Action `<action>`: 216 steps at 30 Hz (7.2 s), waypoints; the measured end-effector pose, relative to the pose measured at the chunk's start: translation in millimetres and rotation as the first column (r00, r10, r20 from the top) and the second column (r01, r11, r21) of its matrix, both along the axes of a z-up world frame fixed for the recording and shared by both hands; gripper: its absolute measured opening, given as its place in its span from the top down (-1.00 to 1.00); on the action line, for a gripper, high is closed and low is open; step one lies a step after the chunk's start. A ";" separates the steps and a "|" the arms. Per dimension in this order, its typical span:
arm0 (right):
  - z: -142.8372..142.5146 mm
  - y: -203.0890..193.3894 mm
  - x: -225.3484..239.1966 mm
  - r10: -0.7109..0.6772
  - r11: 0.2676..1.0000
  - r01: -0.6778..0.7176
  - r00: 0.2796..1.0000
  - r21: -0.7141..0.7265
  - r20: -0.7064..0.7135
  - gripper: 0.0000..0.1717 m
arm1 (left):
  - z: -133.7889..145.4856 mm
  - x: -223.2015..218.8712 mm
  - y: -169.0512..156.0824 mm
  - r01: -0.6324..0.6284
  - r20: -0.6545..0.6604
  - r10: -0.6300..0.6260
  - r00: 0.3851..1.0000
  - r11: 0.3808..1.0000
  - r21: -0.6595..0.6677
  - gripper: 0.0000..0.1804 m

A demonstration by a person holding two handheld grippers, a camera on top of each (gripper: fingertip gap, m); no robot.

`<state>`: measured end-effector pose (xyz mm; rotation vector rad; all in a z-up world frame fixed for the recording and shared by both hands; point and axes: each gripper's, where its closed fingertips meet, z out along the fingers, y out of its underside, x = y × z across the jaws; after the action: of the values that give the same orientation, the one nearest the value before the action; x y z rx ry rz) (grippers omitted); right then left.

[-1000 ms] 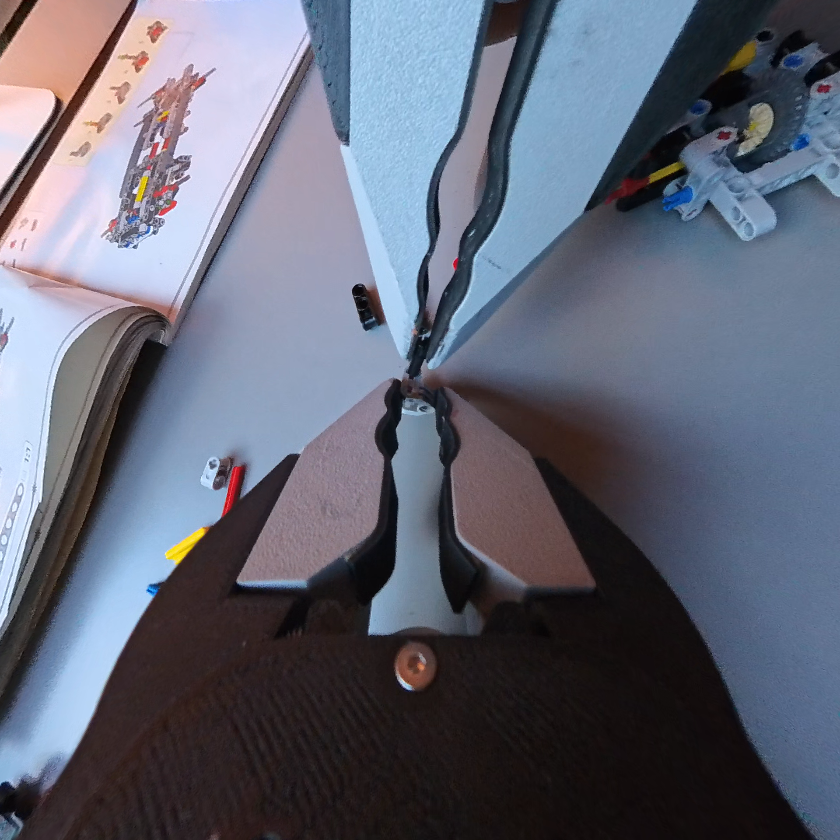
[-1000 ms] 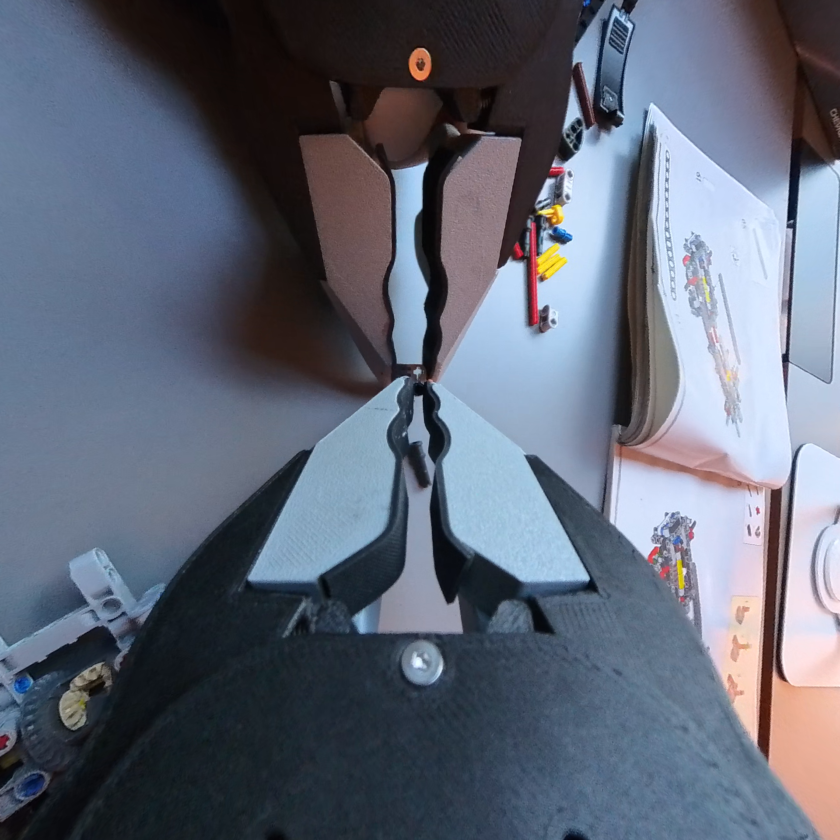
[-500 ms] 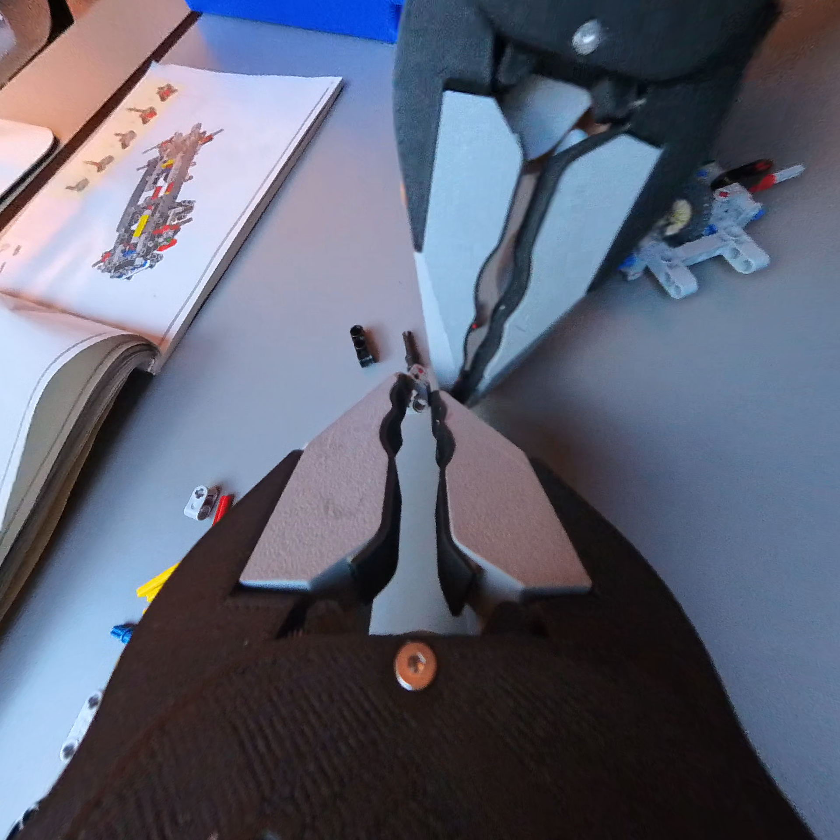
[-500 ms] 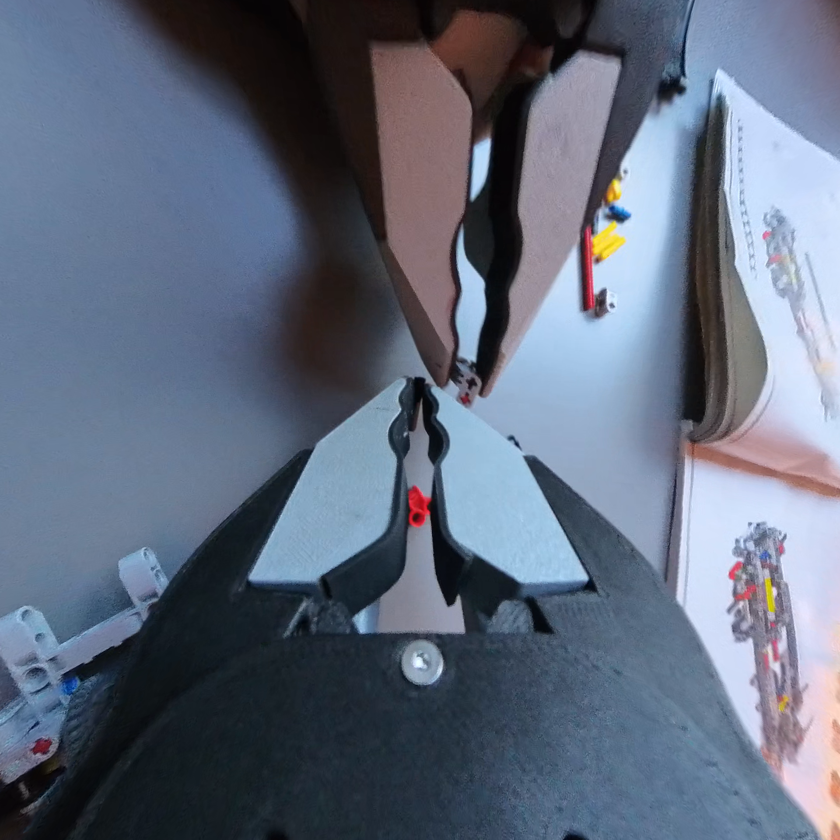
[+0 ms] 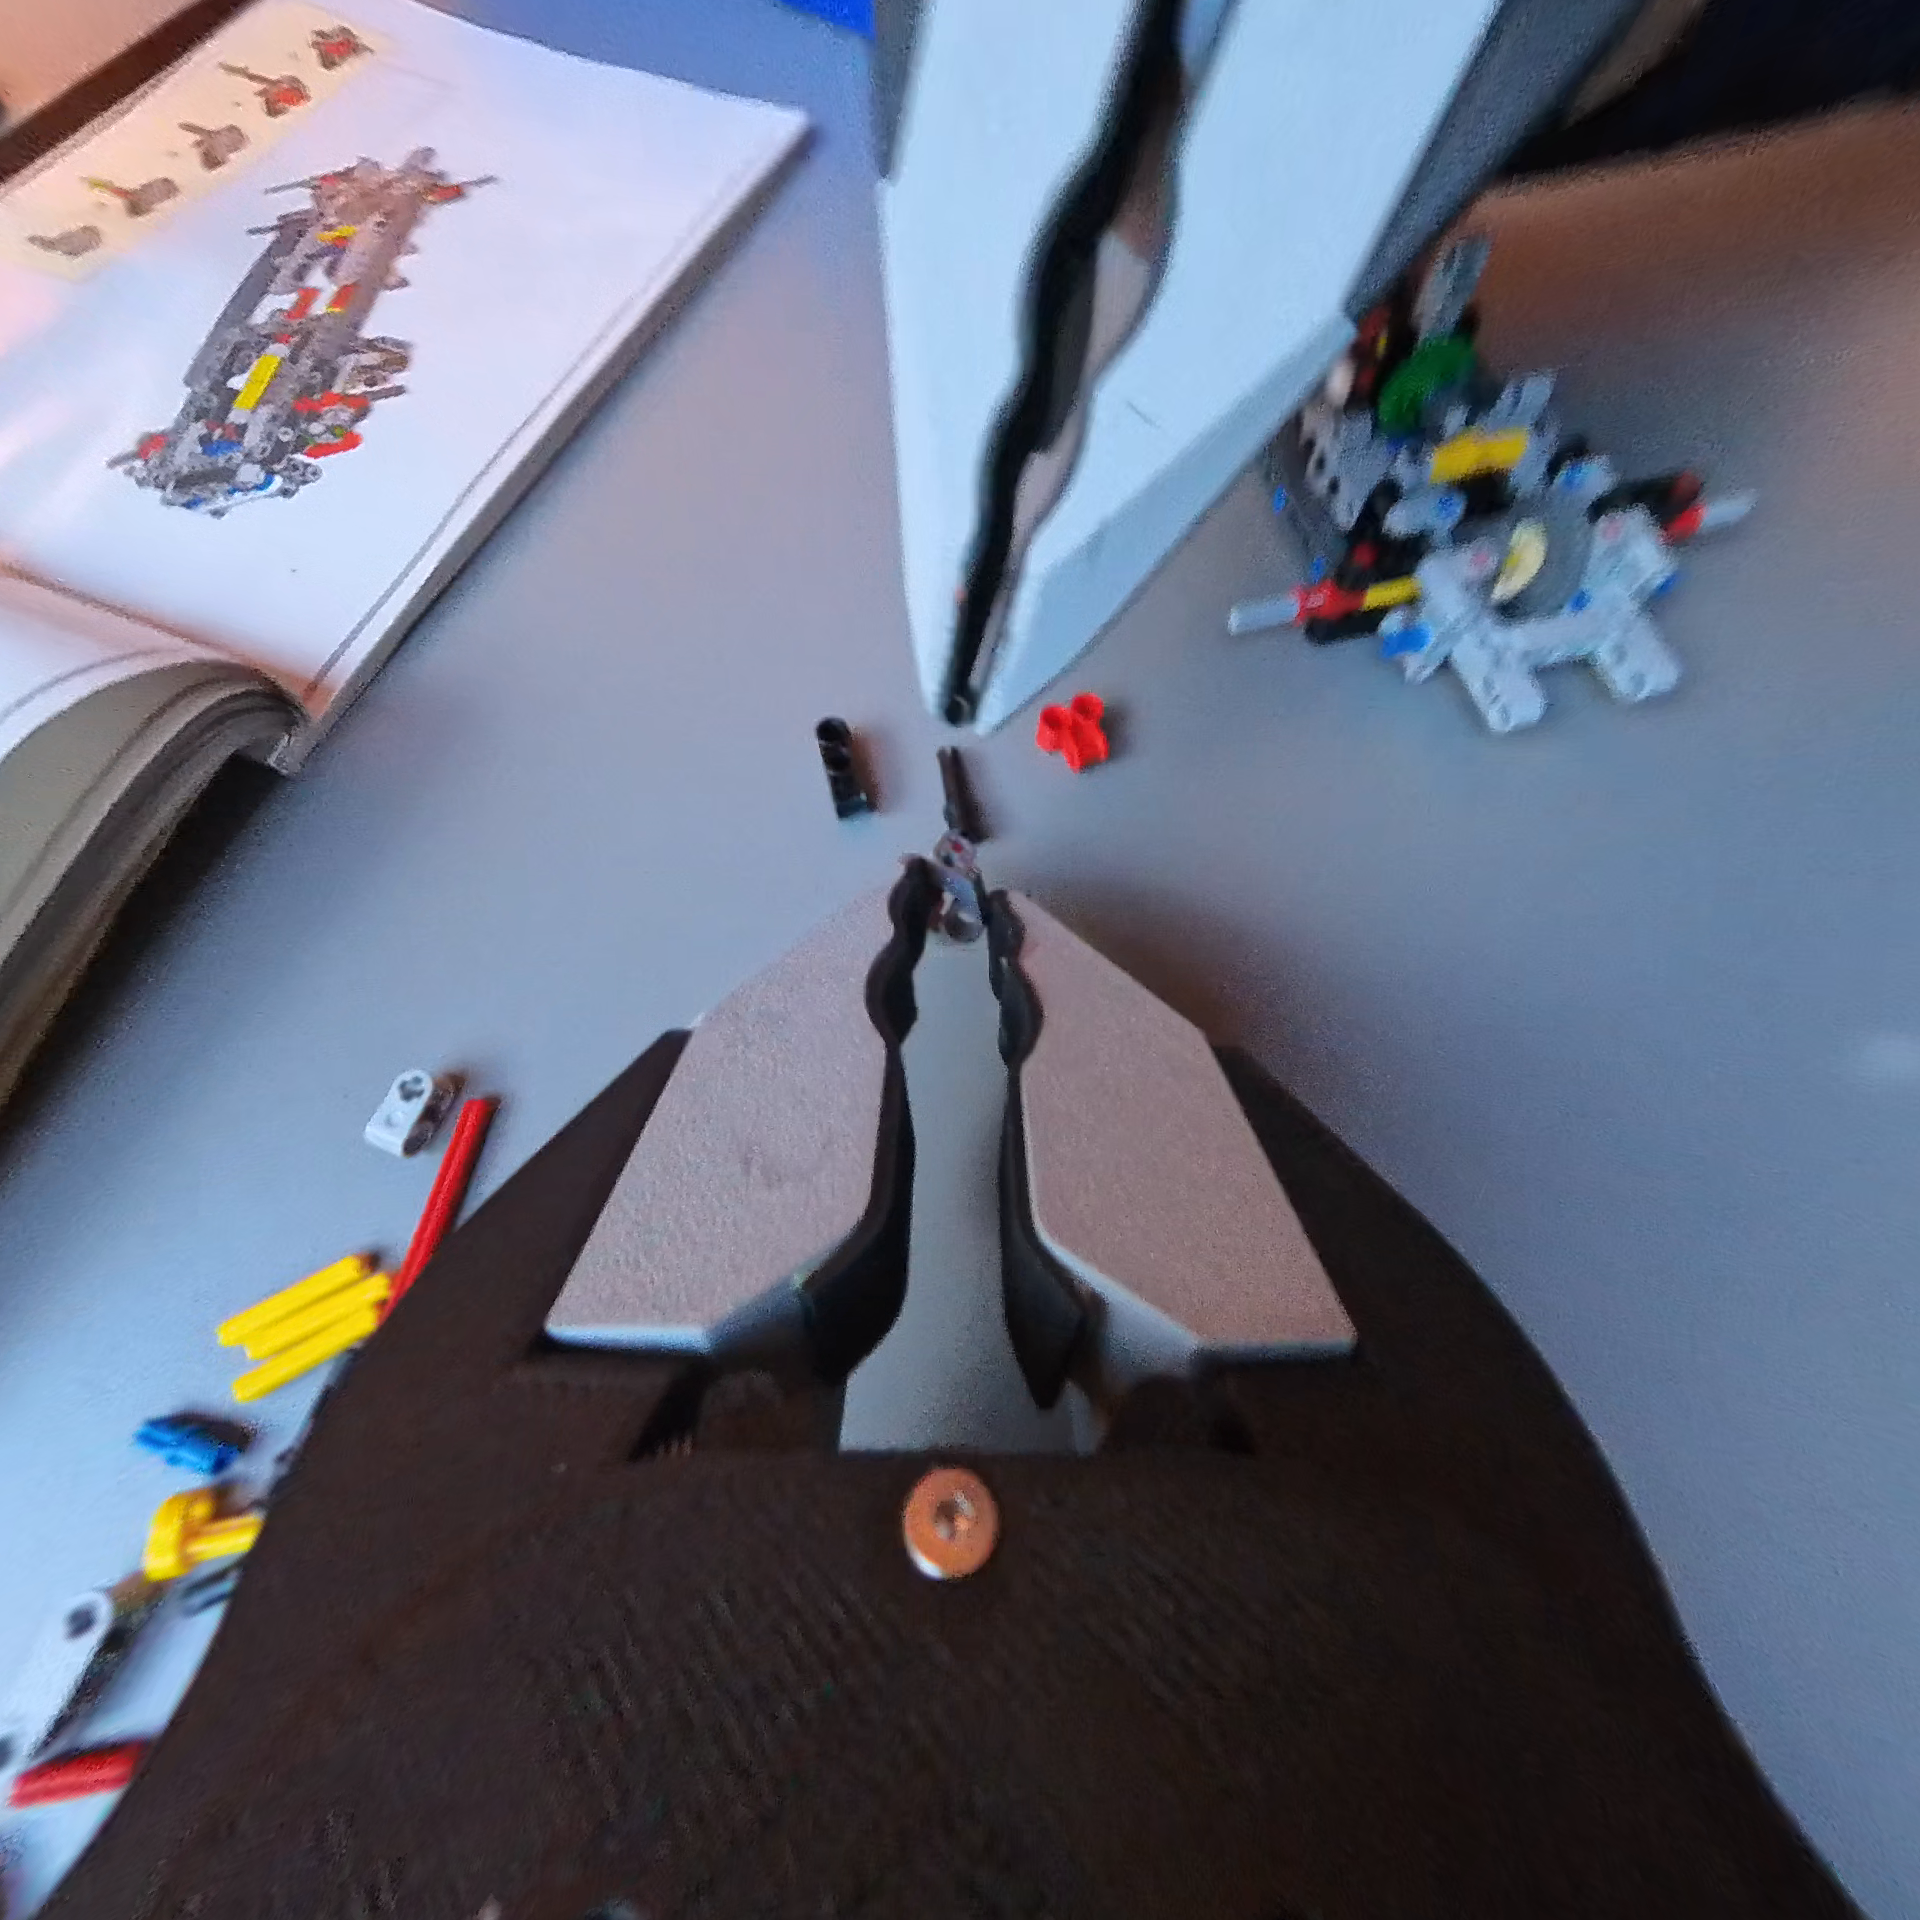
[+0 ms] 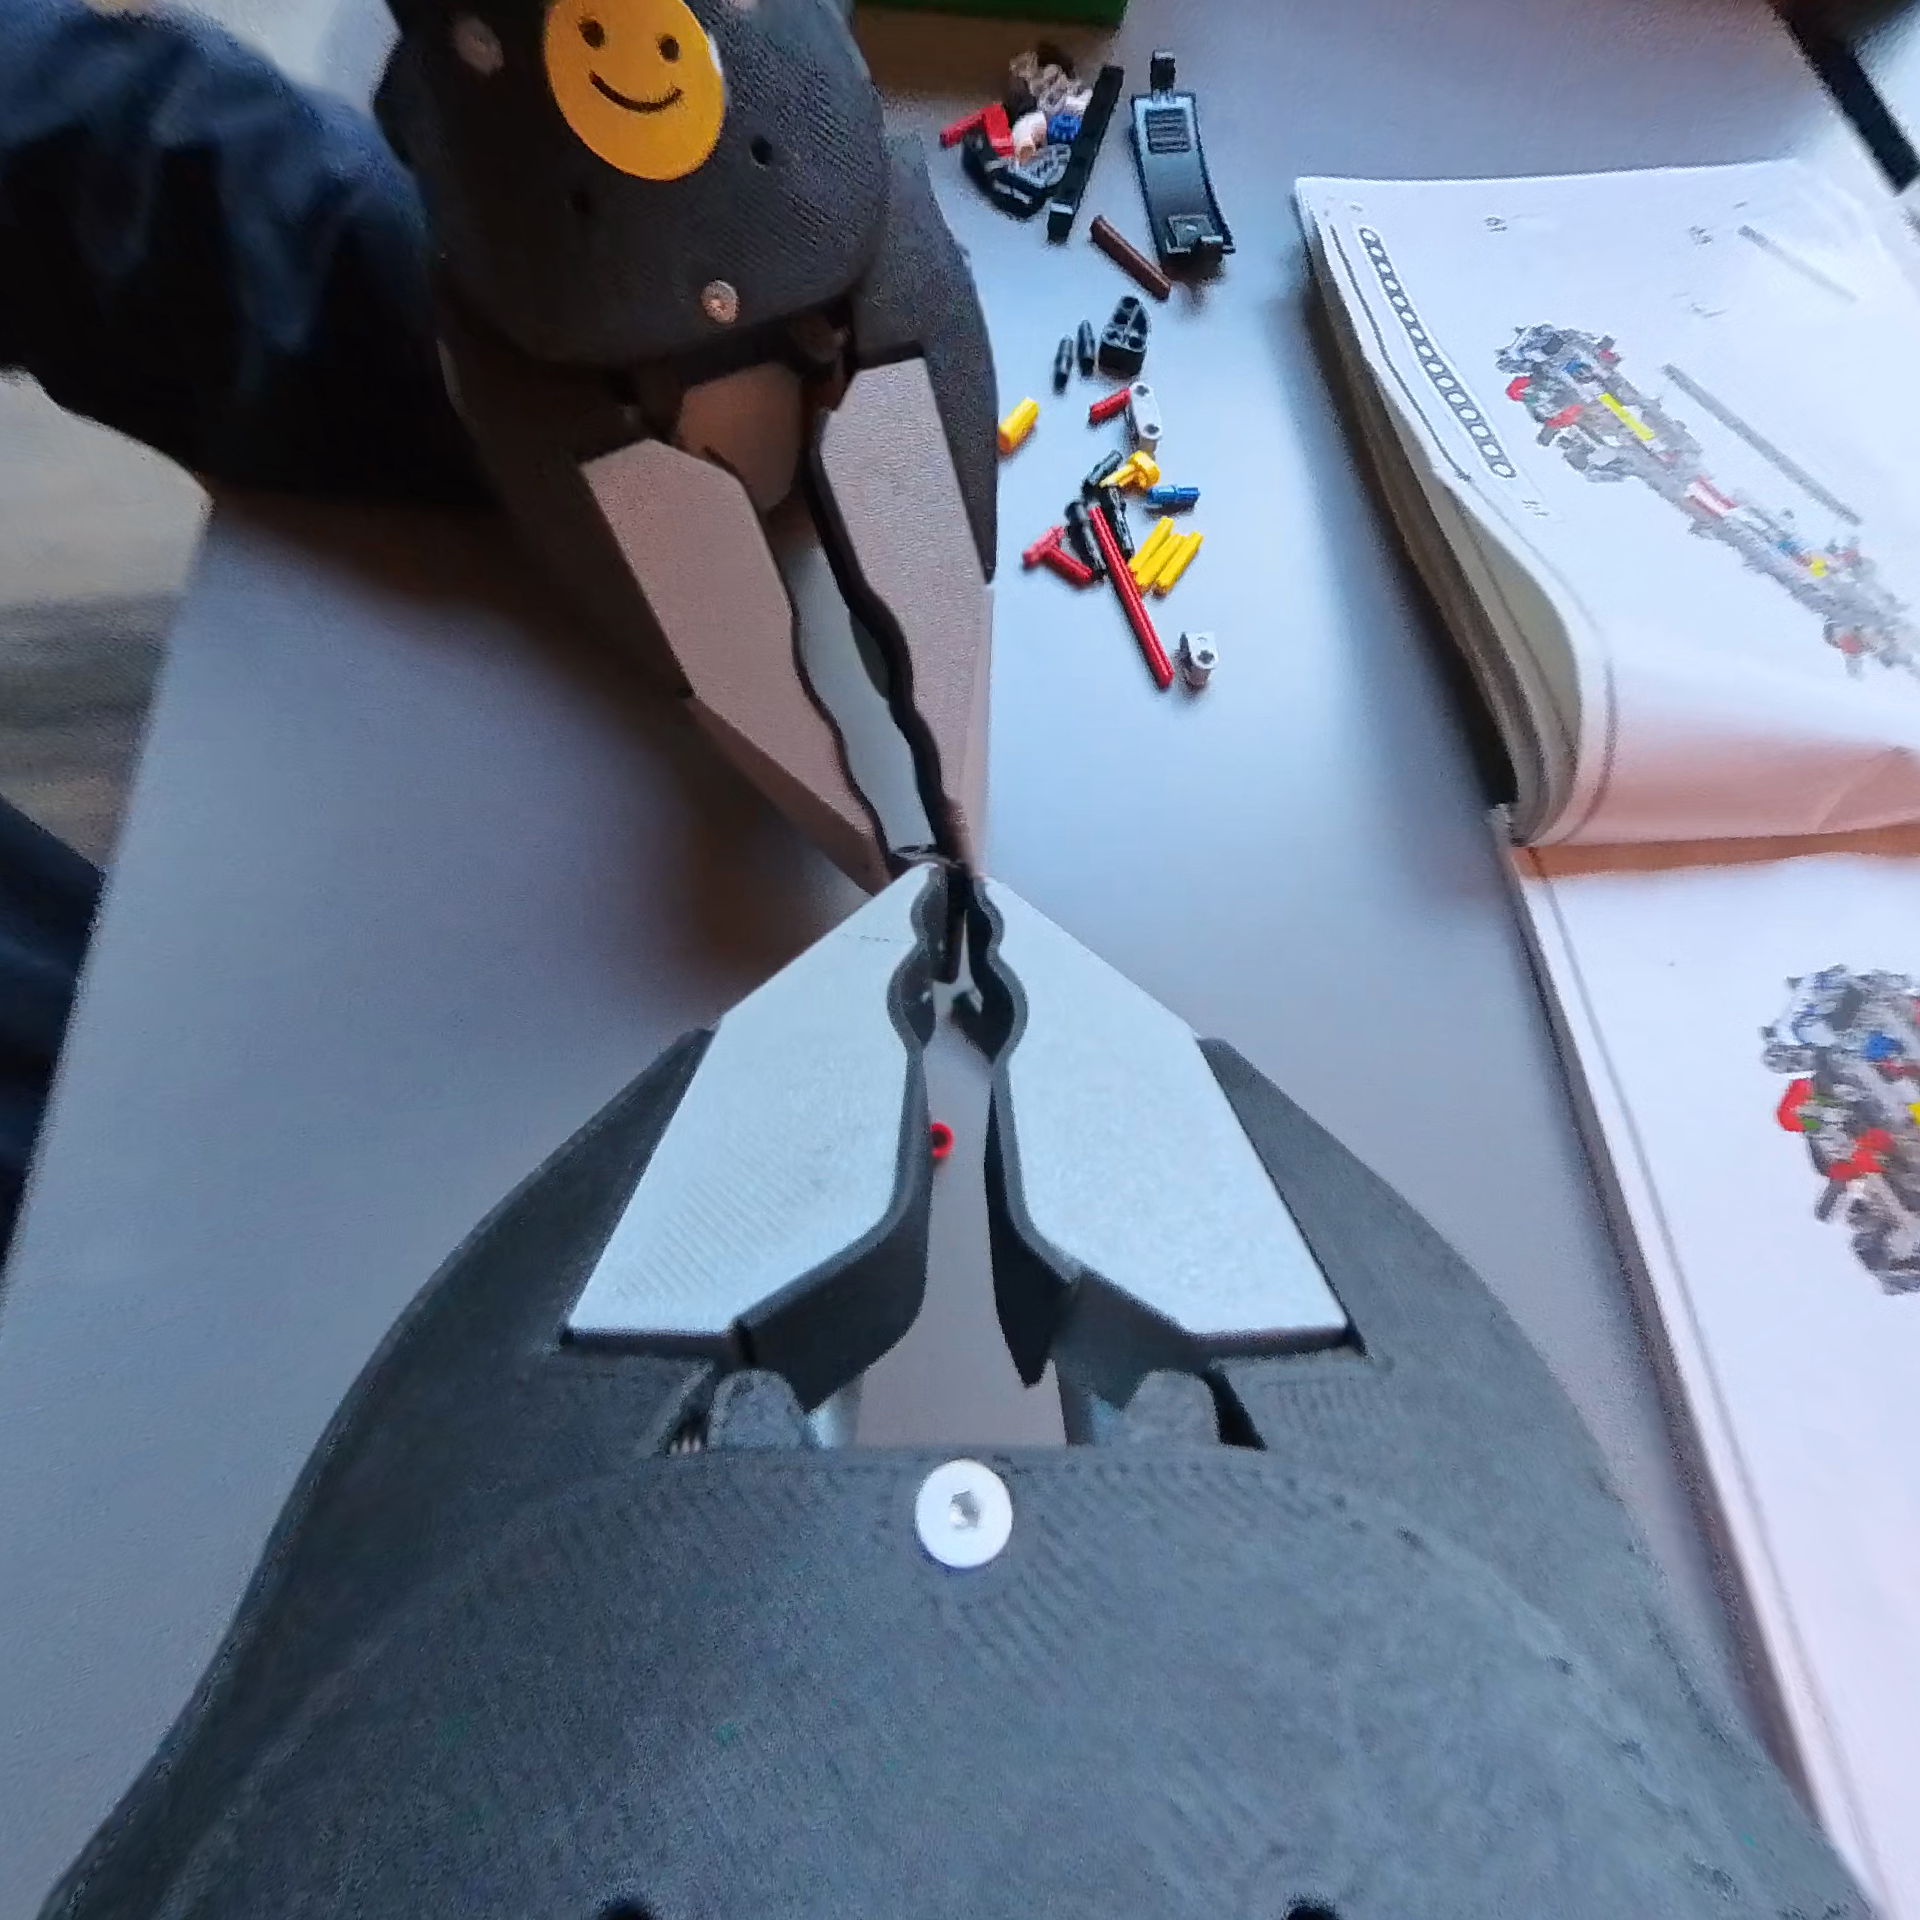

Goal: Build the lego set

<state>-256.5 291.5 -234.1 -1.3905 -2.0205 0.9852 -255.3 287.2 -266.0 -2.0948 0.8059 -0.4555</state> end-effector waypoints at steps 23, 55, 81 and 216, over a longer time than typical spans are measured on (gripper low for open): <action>43.4 1.2 -12.8 -0.140 0.824 0.089 0.989 -0.559 -0.048 1.00 | 3.7 -10.6 1.6 -0.138 0.328 0.234 0.915 0.946 -0.292 0.64; 16.2 -14.1 19.1 0.086 0.996 -0.087 0.995 0.010 0.050 0.89 | 21.5 31.8 -20.9 0.156 0.125 -0.128 0.984 0.953 -0.258 0.98; -29.6 -0.9 31.3 0.014 0.999 -0.026 0.959 0.040 0.282 1.00 | -8.6 3.9 -16.5 0.060 -0.156 -0.094 0.983 0.976 -0.210 0.67; 101.4 29.5 8.9 -0.346 0.833 0.191 0.912 -0.519 -0.219 1.00 | 118.1 -4.1 11.0 -0.174 -0.052 0.287 0.956 0.705 0.687 0.84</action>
<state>-247.6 321.0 -132.8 -1.5994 -1.3443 1.5385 -259.4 298.2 -147.9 -1.5059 0.6474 0.1490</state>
